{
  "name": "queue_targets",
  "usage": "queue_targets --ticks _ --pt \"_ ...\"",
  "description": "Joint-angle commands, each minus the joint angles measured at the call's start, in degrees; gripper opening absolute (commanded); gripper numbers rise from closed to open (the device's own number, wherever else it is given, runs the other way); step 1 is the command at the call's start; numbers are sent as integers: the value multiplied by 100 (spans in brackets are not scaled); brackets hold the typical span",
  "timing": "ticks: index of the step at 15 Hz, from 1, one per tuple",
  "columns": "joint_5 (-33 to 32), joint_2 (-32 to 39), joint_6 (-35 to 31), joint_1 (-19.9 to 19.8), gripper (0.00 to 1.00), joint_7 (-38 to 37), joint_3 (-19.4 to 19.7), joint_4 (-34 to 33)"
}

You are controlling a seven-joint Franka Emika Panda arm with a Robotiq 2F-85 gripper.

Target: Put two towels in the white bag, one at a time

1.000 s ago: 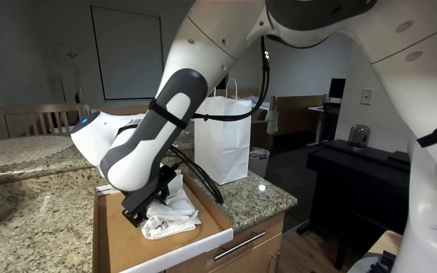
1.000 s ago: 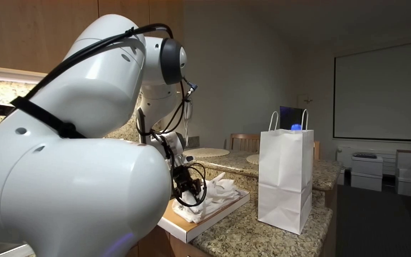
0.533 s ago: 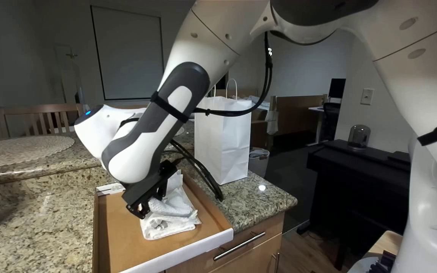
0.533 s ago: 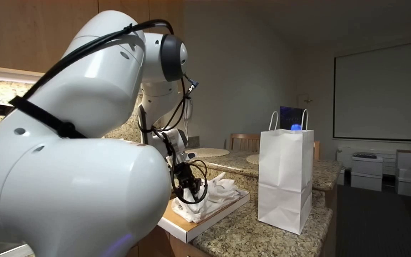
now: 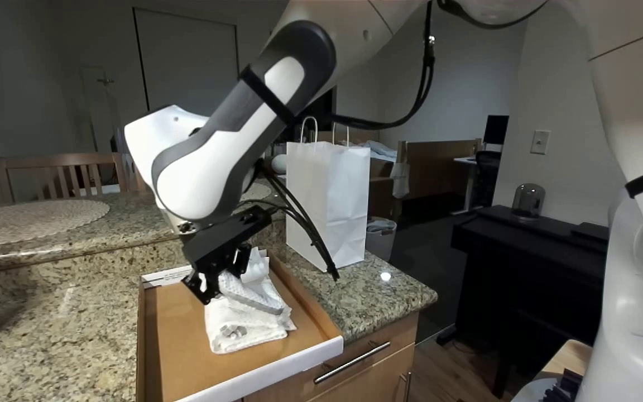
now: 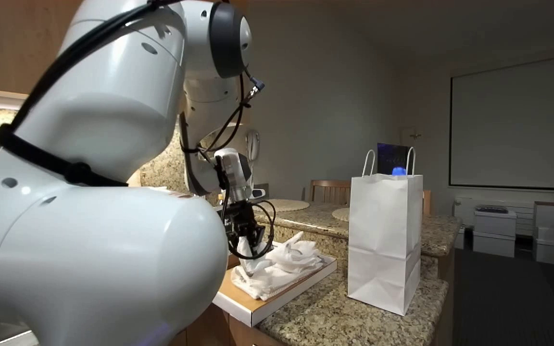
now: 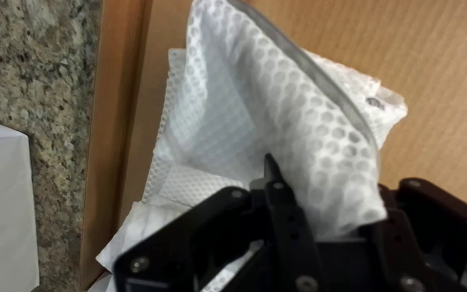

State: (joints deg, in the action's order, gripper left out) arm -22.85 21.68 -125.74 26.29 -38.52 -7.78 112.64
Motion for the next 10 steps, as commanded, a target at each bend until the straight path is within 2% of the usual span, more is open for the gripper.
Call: queue_targets --ticks 1,6,10 --pt "620 -896 -22 -356 10 783 -278 664" --pt "1106 -1805 541 -537 9 1613 -449 704" --pt "1294 -2568 1558 -742 9 2397 -476 400"
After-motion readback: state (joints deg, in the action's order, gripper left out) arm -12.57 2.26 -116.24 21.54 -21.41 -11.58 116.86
